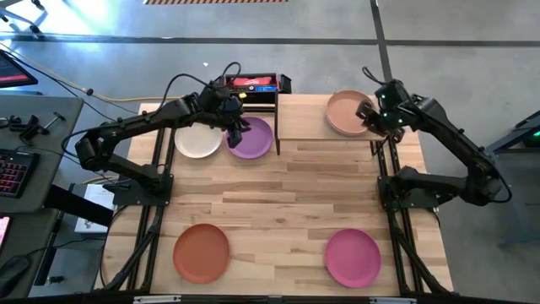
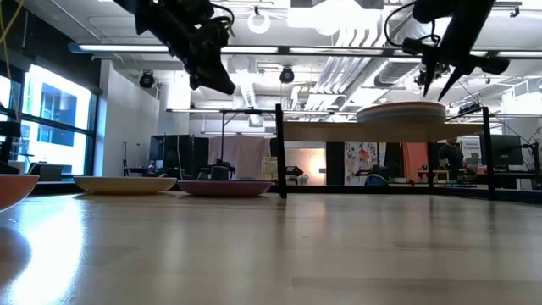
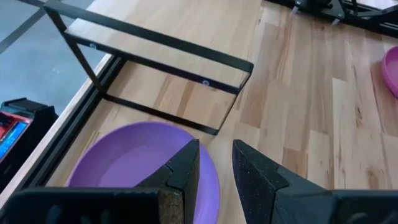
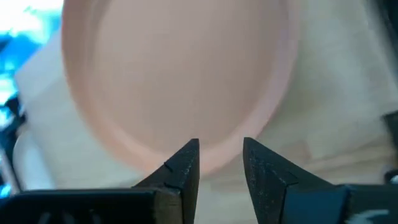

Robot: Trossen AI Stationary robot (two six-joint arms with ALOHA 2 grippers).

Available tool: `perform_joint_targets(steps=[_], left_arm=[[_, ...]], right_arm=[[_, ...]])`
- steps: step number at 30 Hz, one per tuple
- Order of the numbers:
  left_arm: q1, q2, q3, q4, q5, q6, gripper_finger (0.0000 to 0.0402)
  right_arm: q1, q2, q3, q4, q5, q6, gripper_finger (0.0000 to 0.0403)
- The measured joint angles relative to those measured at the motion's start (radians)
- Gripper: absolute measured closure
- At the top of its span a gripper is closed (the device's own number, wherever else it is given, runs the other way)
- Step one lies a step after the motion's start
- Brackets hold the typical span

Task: Place and stack plates onto a shelf
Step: Stack the brown plate on top of the light orange stacked plates on the shelf

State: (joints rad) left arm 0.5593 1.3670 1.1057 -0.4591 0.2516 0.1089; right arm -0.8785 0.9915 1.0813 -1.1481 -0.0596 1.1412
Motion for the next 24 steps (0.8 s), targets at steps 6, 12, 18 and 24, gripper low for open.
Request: perform_joint_targets(steps=[6,12,18,24], left_arm=[[0.025,0.000,0.000,-0.018,0.000,0.000,0.0316],[0.054,0.000,0.000,-0.016,-0.004,0.037,0.0316],[0.081,0.000,0.000,-0.016,-0.005,0.043,0.0316],[0.099,0.000,0.000,-0.016,-0.005,0.042,0.0316]], right_arm=[[0.112,0.000,0.000,0.045,-0.121,0.042,0.0300],[0.266,0.036,0.000,0.343,0.007,0.106,0.0300],[0.305,0.148,0.000,0.491,0.085,0.046,0.0300],[0.307,0.253,0.000,0.520,0.085,0.010,0.0300]])
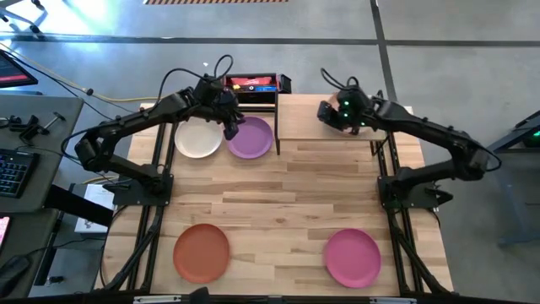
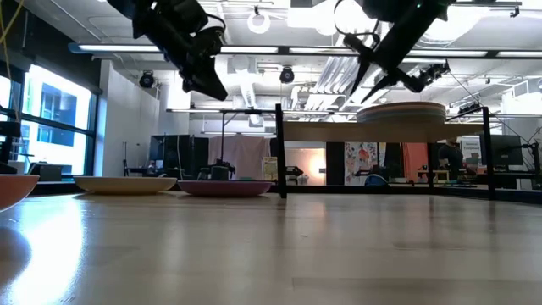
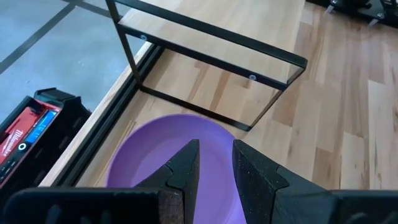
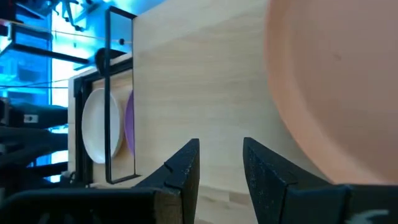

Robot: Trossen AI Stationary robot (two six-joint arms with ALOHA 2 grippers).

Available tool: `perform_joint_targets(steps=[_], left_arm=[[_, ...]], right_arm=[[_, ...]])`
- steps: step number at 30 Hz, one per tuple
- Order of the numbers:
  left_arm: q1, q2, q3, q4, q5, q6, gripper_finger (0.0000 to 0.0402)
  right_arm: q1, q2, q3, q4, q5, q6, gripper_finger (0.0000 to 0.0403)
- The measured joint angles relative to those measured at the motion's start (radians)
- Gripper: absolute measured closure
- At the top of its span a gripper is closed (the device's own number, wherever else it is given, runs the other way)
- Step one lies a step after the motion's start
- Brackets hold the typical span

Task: Place and stack plates onto a shelf
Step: Stack the brown plate on top of the light orange stacked plates on the shelf

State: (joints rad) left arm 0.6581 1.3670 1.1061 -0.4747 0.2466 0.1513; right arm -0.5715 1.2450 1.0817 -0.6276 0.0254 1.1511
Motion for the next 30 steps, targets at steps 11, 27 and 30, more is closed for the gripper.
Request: perform_joint_targets(steps=[11,27,30], left_arm=[[0.004,0.000,0.000,-0.016,0.000,0.001,0.0316],[0.003,0.000,0.000,-0.029,0.000,0.018,0.0316],[0.003,0.000,0.000,-0.037,0.000,0.018,0.0316]], right_arm=[[-0.006,0.018,0.000,0.010,0.053,-0.005,0.0300],[-0.031,0.018,0.000,-0.114,0.079,0.001,0.0300],[-0.043,0.017,0.000,-0.134,0.076,-0.005,0.0300]])
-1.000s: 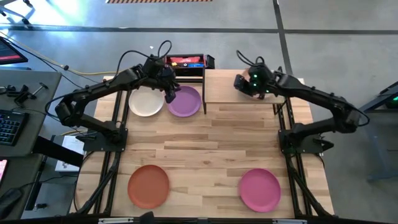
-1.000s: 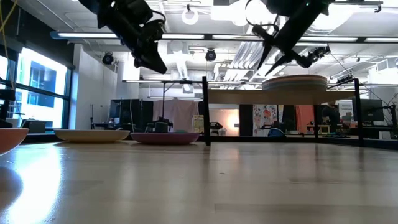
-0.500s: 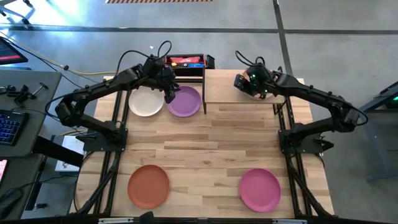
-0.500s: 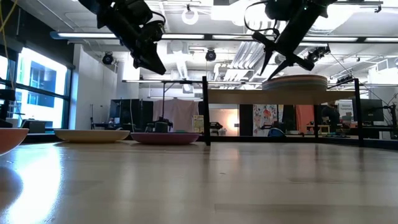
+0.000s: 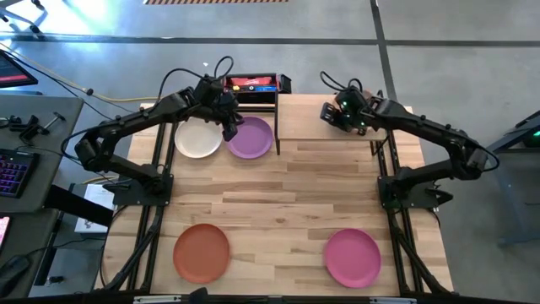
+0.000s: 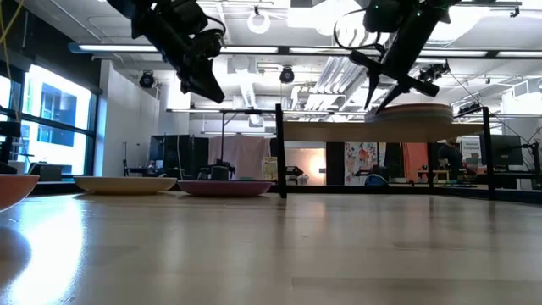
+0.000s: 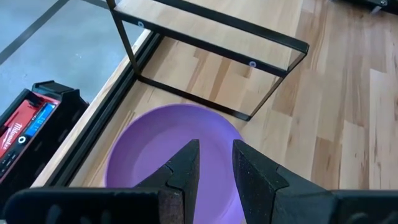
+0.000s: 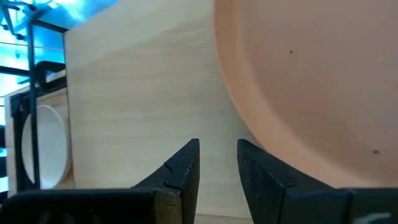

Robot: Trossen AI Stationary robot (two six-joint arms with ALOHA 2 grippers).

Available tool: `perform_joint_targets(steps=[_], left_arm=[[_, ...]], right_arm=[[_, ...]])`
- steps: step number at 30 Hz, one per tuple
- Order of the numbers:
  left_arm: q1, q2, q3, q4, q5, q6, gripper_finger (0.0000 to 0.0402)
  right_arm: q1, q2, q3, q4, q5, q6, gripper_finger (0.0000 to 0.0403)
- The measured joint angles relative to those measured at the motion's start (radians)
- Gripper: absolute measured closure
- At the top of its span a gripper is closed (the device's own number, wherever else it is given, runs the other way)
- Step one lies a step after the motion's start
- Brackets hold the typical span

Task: Place and stack plates onto a shelf
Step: Stack the brown plate on top of the light orange stacked plates on the shelf, then put the purple plate on the shelf

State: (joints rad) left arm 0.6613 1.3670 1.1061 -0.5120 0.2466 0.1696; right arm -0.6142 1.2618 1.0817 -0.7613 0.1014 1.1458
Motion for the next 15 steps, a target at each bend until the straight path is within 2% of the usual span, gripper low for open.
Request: perform_joint_targets(steps=[7,15], left_arm=[[0.000,0.000,0.000,-0.027,0.000,0.000,0.0316],[0.000,0.025,0.000,-0.088,-0.035,-0.001,0.0316]], right_arm=[[0.020,-0.007,0.000,0.119,-0.073,-0.047,0.0300],[0.092,-0.007,0.000,0.235,-0.207,-0.061,0.0300]])
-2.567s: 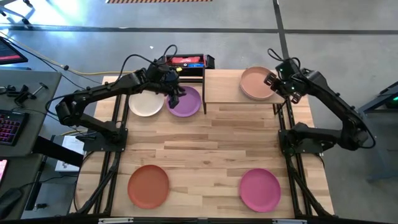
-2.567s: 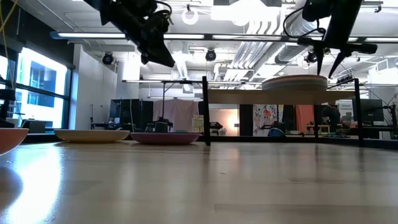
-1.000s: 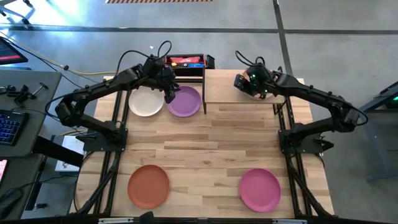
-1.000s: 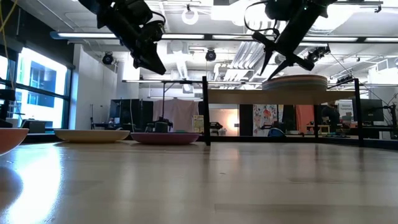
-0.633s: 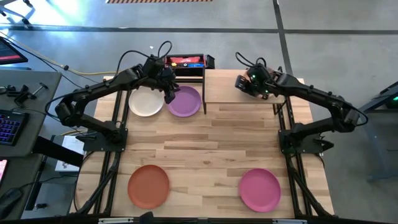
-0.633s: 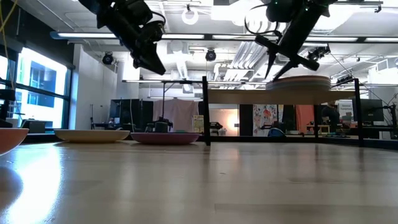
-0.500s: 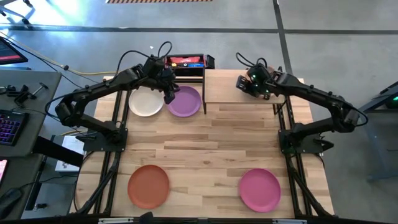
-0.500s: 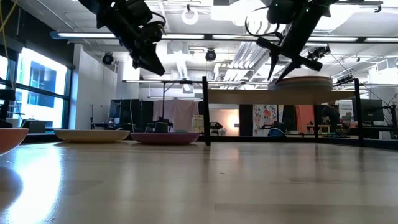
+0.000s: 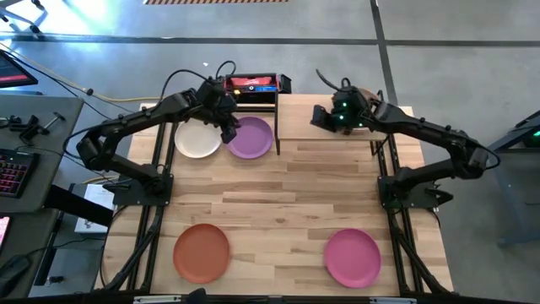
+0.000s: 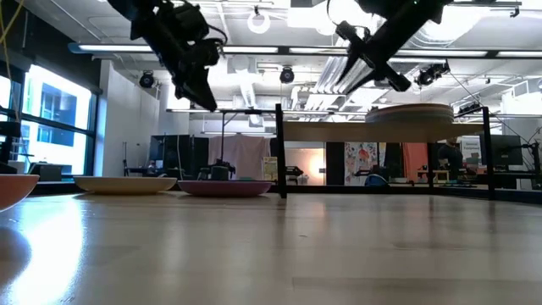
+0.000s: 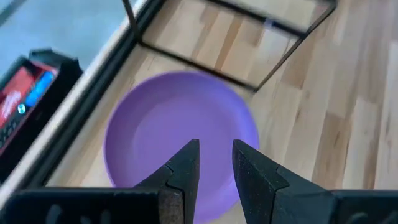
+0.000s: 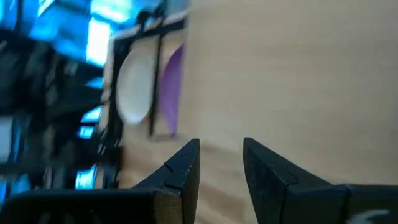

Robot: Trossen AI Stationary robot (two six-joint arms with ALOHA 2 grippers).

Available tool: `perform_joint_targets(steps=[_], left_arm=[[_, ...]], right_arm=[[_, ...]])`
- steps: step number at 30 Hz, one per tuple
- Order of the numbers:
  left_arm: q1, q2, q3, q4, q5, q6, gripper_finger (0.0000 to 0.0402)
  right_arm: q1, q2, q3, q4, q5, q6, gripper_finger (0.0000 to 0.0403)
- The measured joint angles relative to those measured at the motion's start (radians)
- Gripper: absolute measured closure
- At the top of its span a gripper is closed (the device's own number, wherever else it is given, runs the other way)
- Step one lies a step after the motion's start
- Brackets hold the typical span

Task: Place and stack plates onto a shelf
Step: Put the purple plate on the shelf

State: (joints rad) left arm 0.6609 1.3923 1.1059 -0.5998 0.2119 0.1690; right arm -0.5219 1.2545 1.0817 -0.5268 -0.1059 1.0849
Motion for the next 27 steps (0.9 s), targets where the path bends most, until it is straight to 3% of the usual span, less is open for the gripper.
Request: perform_joint_targets(steps=[7,27], left_arm=[[-0.011,0.070,0.000,-0.077,-0.006,-0.001,0.0316],[-0.162,0.273,0.000,-0.121,-0.013,0.096,0.0316]], right_arm=[[0.064,0.000,0.000,0.031,-0.113,-0.090,0.0300],[0.050,0.000,0.000,0.015,-0.210,-0.401,0.0300]])
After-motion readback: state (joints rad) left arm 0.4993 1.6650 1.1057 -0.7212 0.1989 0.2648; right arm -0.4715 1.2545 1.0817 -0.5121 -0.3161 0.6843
